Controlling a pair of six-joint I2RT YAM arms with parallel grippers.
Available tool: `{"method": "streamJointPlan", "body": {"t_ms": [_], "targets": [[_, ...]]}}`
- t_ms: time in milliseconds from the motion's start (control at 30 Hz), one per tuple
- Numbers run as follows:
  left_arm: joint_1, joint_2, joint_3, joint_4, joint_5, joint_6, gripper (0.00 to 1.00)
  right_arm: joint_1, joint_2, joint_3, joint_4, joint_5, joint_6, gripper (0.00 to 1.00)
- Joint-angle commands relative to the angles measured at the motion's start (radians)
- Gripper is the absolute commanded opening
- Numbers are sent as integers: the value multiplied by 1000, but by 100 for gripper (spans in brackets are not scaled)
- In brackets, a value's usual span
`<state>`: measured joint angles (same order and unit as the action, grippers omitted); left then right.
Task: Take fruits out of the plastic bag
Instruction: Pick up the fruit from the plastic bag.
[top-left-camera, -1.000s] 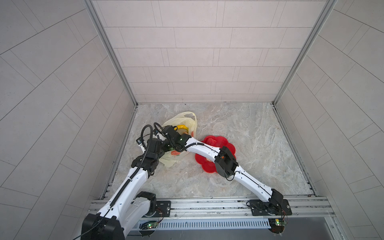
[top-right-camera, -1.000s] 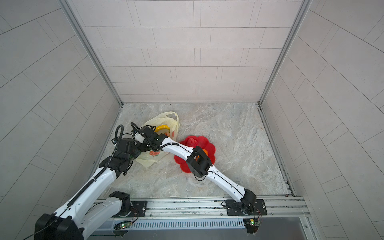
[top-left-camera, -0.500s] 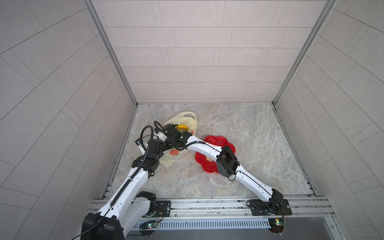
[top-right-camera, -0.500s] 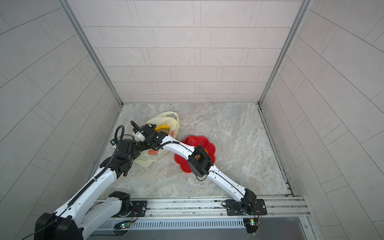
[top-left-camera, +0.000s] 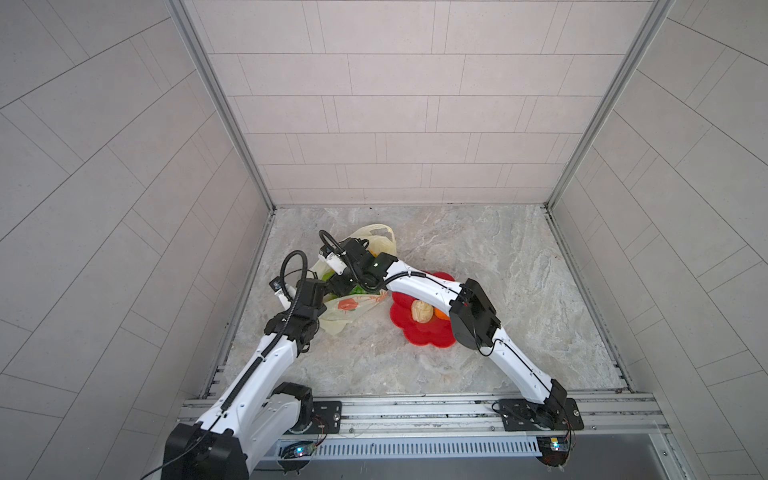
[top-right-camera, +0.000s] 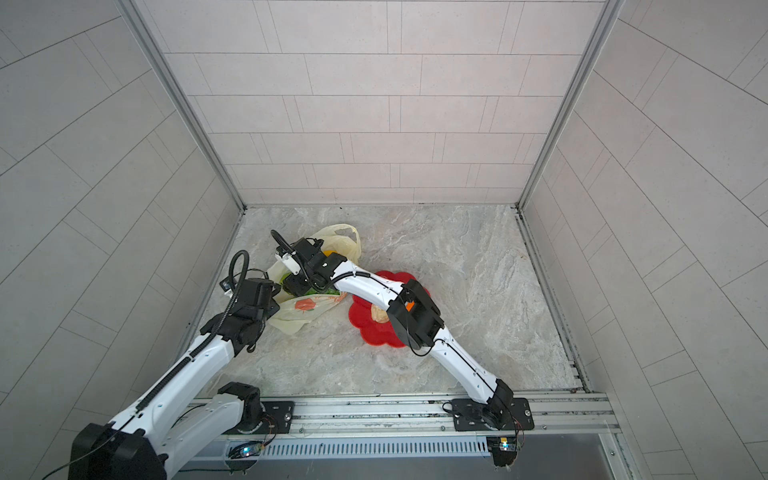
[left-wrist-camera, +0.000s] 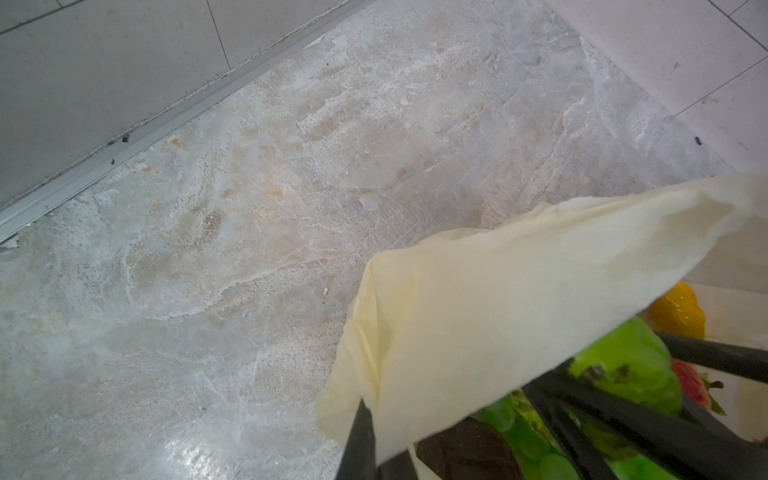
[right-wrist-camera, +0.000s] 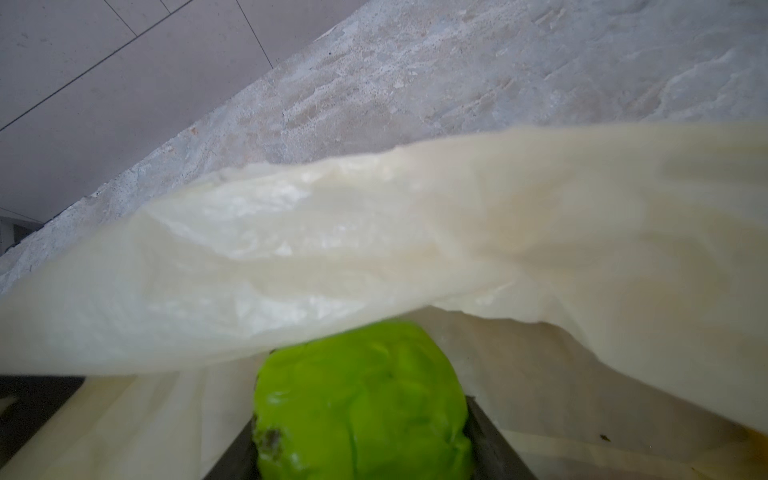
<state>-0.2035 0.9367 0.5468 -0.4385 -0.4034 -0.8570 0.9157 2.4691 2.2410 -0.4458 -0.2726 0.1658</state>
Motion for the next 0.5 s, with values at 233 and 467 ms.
{"method": "streamJointPlan", "body": {"t_ms": [233, 467], "targets": [[-1, 21, -24, 43, 30, 39, 1, -32, -329, -378, 146, 50, 50, 55], [-2, 41, -22, 66, 59, 59, 2, -44, -548, -631, 144, 143, 63, 54]]}}
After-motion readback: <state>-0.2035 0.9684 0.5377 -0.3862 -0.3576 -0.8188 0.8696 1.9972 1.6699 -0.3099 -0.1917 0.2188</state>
